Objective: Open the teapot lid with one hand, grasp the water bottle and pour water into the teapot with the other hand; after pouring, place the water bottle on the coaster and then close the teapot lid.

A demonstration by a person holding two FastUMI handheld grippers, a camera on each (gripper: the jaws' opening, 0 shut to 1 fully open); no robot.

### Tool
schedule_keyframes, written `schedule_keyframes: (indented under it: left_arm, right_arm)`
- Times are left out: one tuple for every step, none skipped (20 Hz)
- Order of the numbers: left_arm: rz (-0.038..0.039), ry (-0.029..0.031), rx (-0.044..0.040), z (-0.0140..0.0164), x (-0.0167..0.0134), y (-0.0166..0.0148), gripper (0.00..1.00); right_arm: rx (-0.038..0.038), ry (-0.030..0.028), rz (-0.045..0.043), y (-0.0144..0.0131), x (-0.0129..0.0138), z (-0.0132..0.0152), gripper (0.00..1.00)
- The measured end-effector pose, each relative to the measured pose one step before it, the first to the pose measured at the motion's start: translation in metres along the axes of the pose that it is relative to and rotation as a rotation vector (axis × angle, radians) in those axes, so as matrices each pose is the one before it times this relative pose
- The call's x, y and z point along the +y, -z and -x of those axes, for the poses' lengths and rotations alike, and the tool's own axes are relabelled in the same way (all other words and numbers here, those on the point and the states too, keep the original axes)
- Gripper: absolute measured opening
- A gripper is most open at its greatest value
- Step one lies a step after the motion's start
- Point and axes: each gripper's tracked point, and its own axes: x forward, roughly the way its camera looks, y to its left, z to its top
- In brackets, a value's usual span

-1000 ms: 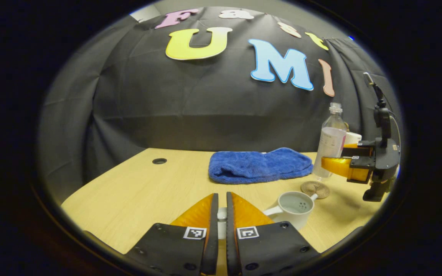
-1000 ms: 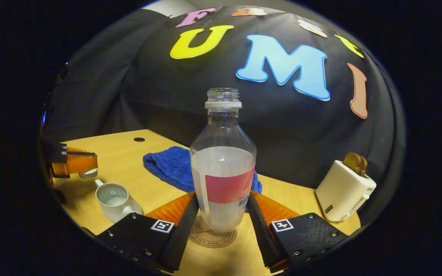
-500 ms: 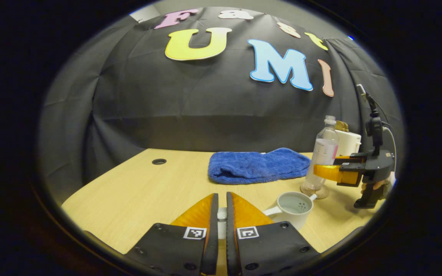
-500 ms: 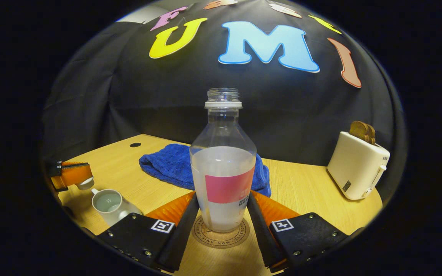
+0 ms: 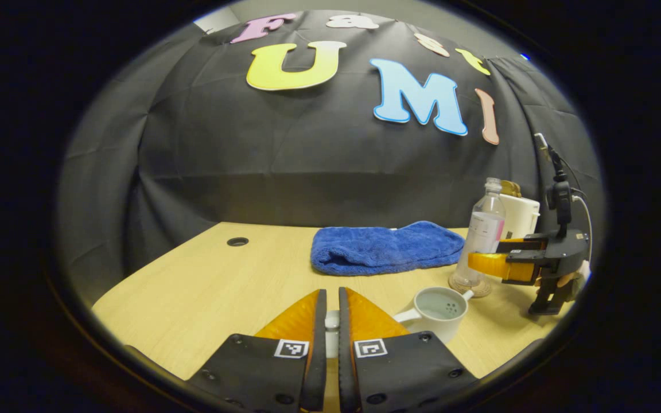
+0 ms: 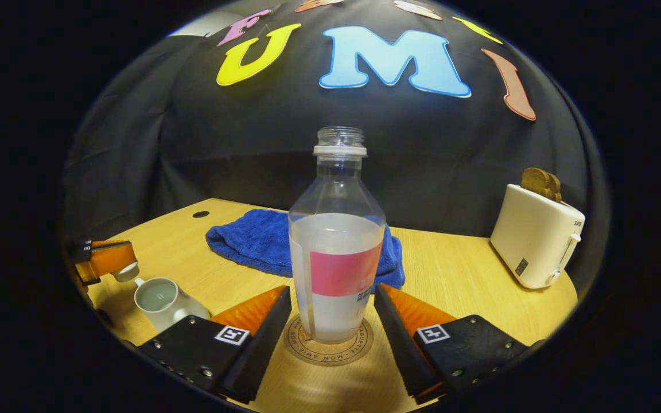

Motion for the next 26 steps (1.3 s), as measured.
schedule_keyframes:
  left_arm:
    - [0.00214,0.00160,-0.00232,0.00031,-0.00005,-0.00066,0.15]
    - [0.00115,0.00155,-0.00263,0.00058,-0.00055,-0.00166,0.16]
    - [-0.00026,0.00213,-0.00257,0.00109,-0.00094,-0.00072,0.14]
    - [-0.00034,0.00300,-0.00641,0.00130,-0.00182,-0.00201,0.15]
    - [0.00019,0.00430,-0.00464,0.00054,-0.00158,-0.00159,0.15]
    - [-0.00140,0.00495,-0.00506,0.00158,-0.00200,-0.00282,0.15]
    - [-0.00114,0.00201,-0.00629,0.00134,-0.00144,-0.00129,0.16]
    - [-0.00008,0.01024,-0.00575,0.00013,-0.00374,-0.00271,0.15]
    - [-0.00063,0.01126,-0.00957,0.00058,-0.00475,-0.00225,0.16]
    - [-0.00186,0.00967,-0.00810,0.00066,-0.00379,-0.00351,0.16]
    - [-0.00366,0.00755,-0.00672,-0.00046,-0.00380,-0.00159,0.16]
    - [-0.00495,0.00813,-0.00245,-0.00055,-0.00421,-0.00119,0.16]
    - [-0.00534,0.00686,-0.00076,-0.00154,-0.00491,-0.00084,0.16]
    - [-0.00557,0.00844,-0.00071,-0.00095,-0.00471,-0.00106,0.16]
    - [-0.00810,0.00919,-0.00212,-0.00206,-0.00627,-0.00109,0.16]
    - [-0.00914,0.00922,-0.00444,-0.00098,-0.00614,-0.00370,0.15]
    - [-0.00847,0.01220,-0.00568,-0.00208,-0.00822,-0.00327,0.16]
    - [-0.00859,0.00996,-0.00875,-0.00284,-0.00678,-0.00507,0.16]
    - [-0.01006,0.00886,-0.00739,-0.00250,-0.00725,-0.00383,0.16]
    - [-0.01077,0.00928,-0.00265,-0.00188,-0.00680,-0.00358,0.16]
    - [-0.01136,0.00915,-0.00339,-0.00276,-0.00706,-0.00168,0.16]
    - [-0.01118,0.00821,-0.00169,-0.00317,-0.00715,-0.00199,0.16]
    - [-0.01076,0.00584,0.00057,-0.00320,-0.00555,0.00043,0.16]
    - [-0.00663,0.00486,0.00332,-0.00343,-0.00491,0.00039,0.16]
    - [-0.00234,0.00543,0.00477,-0.00312,-0.00520,0.00455,0.16]
    - [0.00023,0.00422,0.00612,-0.00272,-0.00420,0.00222,0.16]
  right_arm:
    - [-0.01199,0.00845,0.00469,-0.00351,-0.00184,0.00330,0.92]
    - [-0.01208,0.01050,-0.00217,-0.00366,-0.00284,0.00451,0.92]
    - [-0.01481,0.01070,-0.00456,-0.00422,-0.00220,0.00567,0.92]
    - [-0.01487,0.01051,-0.00038,-0.00400,-0.00102,0.00612,0.92]
    - [-0.01486,0.01066,0.00107,-0.00389,-0.00165,0.00651,0.92]
    - [-0.01566,0.00894,0.00355,-0.00305,-0.00073,0.00659,0.92]
    - [-0.01142,0.00835,0.00815,-0.00290,-0.00101,0.00703,0.92]
    - [-0.01359,0.00586,0.01019,-0.00275,-0.00029,0.00598,0.92]
    - [-0.01214,0.00635,0.01009,-0.00251,-0.00084,0.00583,0.92]
    - [-0.00949,0.00191,0.00481,-0.00158,0.00160,0.00567,0.92]
    - [-0.00414,-0.00015,0.00027,-0.00089,0.00155,0.00548,0.92]
    - [-0.00869,-0.00271,-0.00389,-0.00197,0.00170,0.00554,0.92]
    - [-0.01053,-0.00166,-0.00409,-0.00196,0.00252,0.00519,0.92]
    - [-0.00635,0.00007,0.00044,-0.00127,0.00172,0.00541,0.92]
    - [-0.01059,0.00432,0.00136,-0.00198,0.00046,0.00478,0.92]
    - [-0.01158,0.00657,0.00094,-0.00221,0.00055,0.00545,0.92]
    - [-0.01661,0.00371,-0.00242,-0.00330,0.00097,0.00508,0.92]
    - [-0.01208,-0.00131,0.00047,-0.00235,0.00117,0.00402,0.92]
    - [-0.00824,0.00268,0.00489,-0.00195,-0.00040,0.00193,0.92]
    - [-0.01344,0.00255,0.00359,-0.00315,-0.00049,0.00289,0.92]
    - [-0.00942,0.00162,0.00212,-0.00238,-0.00064,0.00087,0.92]
    - [-0.00572,-0.00085,-0.00084,-0.00047,0.00015,0.00163,0.92]
    - [-0.00321,-0.00380,-0.00617,-0.00080,0.00062,0.00034,0.92]
    - [-0.00040,-0.00645,-0.00579,0.00032,0.00076,0.00097,0.92]
    - [-0.00151,-0.00249,-0.00364,-0.00063,-0.00009,0.00085,0.92]
    - [-0.00508,0.00123,-0.00287,-0.00122,-0.00138,0.00075,0.92]
